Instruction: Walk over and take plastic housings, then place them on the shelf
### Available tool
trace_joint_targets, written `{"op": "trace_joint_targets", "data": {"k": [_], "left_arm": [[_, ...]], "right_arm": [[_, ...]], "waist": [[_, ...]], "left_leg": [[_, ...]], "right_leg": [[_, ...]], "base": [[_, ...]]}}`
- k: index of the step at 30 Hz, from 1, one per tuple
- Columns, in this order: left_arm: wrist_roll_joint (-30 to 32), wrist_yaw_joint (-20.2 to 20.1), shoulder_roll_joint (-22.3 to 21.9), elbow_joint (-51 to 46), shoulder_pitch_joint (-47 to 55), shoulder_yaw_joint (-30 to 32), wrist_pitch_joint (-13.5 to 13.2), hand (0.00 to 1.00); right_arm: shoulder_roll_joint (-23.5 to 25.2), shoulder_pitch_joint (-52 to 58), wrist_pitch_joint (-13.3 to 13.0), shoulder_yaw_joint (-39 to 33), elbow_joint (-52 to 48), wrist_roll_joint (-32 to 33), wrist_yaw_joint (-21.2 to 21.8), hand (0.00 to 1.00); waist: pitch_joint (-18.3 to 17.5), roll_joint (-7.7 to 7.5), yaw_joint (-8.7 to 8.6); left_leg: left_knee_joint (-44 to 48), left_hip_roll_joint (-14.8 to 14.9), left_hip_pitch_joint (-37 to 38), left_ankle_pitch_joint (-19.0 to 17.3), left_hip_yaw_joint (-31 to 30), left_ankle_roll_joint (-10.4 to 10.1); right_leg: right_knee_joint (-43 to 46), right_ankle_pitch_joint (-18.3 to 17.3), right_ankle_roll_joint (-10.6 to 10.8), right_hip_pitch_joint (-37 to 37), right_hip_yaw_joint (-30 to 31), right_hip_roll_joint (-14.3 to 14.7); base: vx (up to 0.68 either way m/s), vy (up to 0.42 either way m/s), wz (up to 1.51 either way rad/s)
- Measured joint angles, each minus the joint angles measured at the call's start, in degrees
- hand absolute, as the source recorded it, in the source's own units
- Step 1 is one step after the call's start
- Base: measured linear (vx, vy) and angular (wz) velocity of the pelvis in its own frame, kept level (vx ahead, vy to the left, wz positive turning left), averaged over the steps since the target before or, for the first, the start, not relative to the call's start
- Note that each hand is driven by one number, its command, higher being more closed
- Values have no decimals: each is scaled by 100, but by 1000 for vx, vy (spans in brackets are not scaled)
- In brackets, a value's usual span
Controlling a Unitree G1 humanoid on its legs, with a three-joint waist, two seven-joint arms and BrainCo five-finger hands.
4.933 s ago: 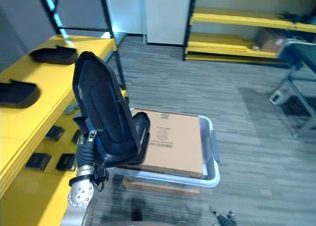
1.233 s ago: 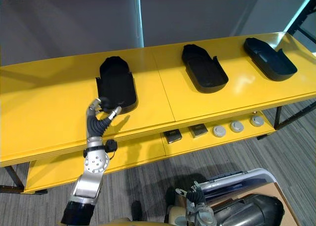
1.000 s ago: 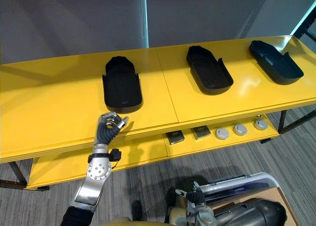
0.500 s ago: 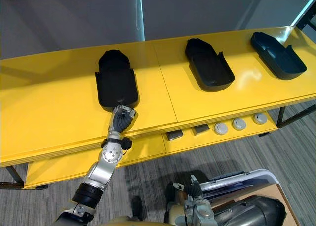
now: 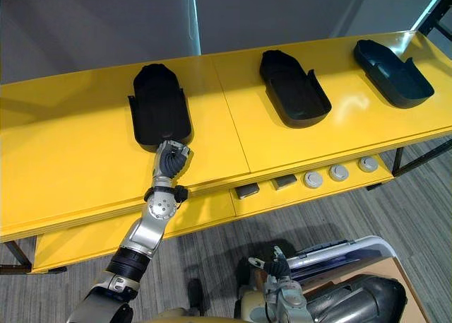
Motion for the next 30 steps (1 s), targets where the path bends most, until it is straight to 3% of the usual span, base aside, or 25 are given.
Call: {"op": "trace_joint_targets", "data": {"k": [3,7,10,11,15,18,21,23,25,26,30], "left_arm": [[-162,-12,15,-1098,199,24,-77,100],[-620,-47,16,-2851,679,457,-567,100],[-1164,9,36,-3688,1167,1713,-904,100],[-1303,159,37,-3790,1331,2358,-1021,100],[-1861,923,2,-3334,2183,4085,-1104,100],[-2440,1008,-240,-2601,3089,4728,-1016,100],[-2615,920,-338,-1631,3585,4890,-724,100],[-2600,594,-360,-378,3794,4748,-406,100],[-2503,126,-457,544,3798,4354,-296,100],[-2498,16,-494,741,3800,4210,-286,0],[-2450,-595,-667,2046,3576,3125,-280,0]], "right_arm": [[-2,5,-2,-2,10,6,-1,0],[-37,64,9,-34,74,7,-8,0],[-105,30,19,-103,279,4,6,0],[-146,52,20,-113,280,4,5,0],[-167,35,15,-321,280,-13,-61,0],[-142,35,18,-320,136,-36,-94,0],[-45,46,27,-277,-248,-64,-90,0],[8,16,29,13,-499,-65,-67,0],[63,56,32,155,-622,-63,-45,0],[74,74,32,188,-642,-63,-41,0],[88,120,33,178,-577,-61,-79,0]], "waist": [[80,23,9],[139,144,142],[159,232,199],[159,234,291],[148,213,654],[116,170,786],[41,119,796],[-49,25,804],[-168,-9,795],[-209,-31,789],[-324,-38,759]], "left_leg": [[-6,-4,-16,-4,-88,-3],[17,10,73,16,-233,25],[19,24,158,15,-543,20],[30,26,207,15,-653,18],[106,-18,191,22,-1001,12],[120,-71,358,26,-1121,19],[179,-93,358,-57,-1094,60],[460,-39,307,-312,-726,51],[655,15,257,-485,-468,62],[686,28,260,-490,-429,56],[733,87,341,-499,-232,45]], "right_leg": [[2,-9,-1,7,-40,-4],[110,-137,-13,124,-181,-8],[425,-423,-8,256,-505,-58],[530,-521,-20,311,-635,-84],[837,-779,12,368,-983,-201],[1090,-997,63,480,-1152,-328],[1323,-1149,86,456,-1261,-424],[1489,-1247,90,454,-1193,-464],[1601,-1361,95,445,-1130,-490],[1613,-1368,95,448,-1113,-489],[1568,-1357,90,465,-951,-416]], "base": [[10,22,10],[33,18,18],[22,9,55],[37,-4,58],[35,4,51],[81,16,40],[11,22,16],[-31,23,-17],[-46,3,-15],[4,-10,-16],[41,-21,-21]]}}
